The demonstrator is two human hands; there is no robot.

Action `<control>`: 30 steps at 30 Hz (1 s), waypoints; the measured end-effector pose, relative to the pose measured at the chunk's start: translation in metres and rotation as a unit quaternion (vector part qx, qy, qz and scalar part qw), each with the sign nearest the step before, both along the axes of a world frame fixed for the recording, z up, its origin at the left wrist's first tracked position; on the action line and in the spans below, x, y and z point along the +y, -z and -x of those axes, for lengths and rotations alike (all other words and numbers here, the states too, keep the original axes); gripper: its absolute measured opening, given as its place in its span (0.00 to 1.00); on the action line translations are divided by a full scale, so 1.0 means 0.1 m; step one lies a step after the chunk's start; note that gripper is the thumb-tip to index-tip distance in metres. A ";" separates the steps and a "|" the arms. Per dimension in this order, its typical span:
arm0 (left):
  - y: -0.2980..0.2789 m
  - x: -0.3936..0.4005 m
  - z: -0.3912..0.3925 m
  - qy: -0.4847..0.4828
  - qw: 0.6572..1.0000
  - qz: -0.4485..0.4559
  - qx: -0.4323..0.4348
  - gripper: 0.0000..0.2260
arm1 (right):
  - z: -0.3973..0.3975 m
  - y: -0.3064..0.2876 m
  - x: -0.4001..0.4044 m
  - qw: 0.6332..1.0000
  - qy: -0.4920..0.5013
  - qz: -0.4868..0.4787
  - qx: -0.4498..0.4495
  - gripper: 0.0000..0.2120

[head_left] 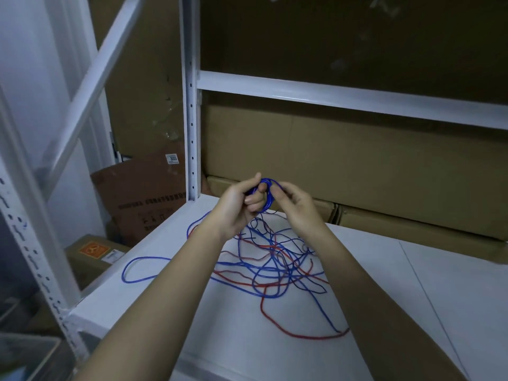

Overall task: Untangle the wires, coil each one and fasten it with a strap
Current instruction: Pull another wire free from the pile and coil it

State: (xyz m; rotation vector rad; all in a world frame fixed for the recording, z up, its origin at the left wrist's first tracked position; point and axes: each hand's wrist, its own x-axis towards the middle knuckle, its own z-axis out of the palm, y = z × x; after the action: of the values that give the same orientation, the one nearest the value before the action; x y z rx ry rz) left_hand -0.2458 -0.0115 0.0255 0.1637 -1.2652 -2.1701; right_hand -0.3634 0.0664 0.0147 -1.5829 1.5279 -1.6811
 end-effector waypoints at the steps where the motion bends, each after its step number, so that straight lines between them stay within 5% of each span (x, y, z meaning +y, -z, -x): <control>1: 0.03 0.03 0.01 -0.003 1.000 0.002 -0.005 0.16 | 0.02 0.03 0.00 1.000 -0.006 -0.010 0.000 0.07; 7: 0.22 0.08 0.01 -0.023 1.000 -0.005 -0.014 0.15 | 0.09 0.25 -0.01 0.993 -0.008 -0.076 0.090 0.09; 11: 0.34 0.10 0.10 -0.114 0.980 0.120 -0.114 0.16 | 0.09 0.36 -0.07 0.989 0.033 -0.096 0.105 0.14; 15: 0.43 -0.02 0.07 -0.255 0.843 0.376 -0.288 0.13 | 0.14 0.39 -0.10 0.980 0.047 -0.120 0.154 0.16; 19: 0.47 -0.19 -0.10 -0.167 0.748 0.525 -0.371 0.13 | 0.20 0.32 -0.12 0.945 0.021 -0.152 0.287 0.12; 23: 0.51 -0.35 -0.27 -0.144 0.762 0.508 -0.375 0.13 | 0.10 0.32 -0.29 0.917 0.025 -0.140 0.373 0.11; 30: 0.79 -0.75 -0.27 -0.192 0.770 0.487 -0.364 0.13 | -0.23 0.72 -0.70 0.969 0.105 -0.119 0.187 0.09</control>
State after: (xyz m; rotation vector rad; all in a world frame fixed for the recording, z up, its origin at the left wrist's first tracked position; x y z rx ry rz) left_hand -0.2190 -0.0865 -0.0537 0.7860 -2.3627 -0.8634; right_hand -0.3403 -0.0035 -0.0569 -1.7249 2.0615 -1.2799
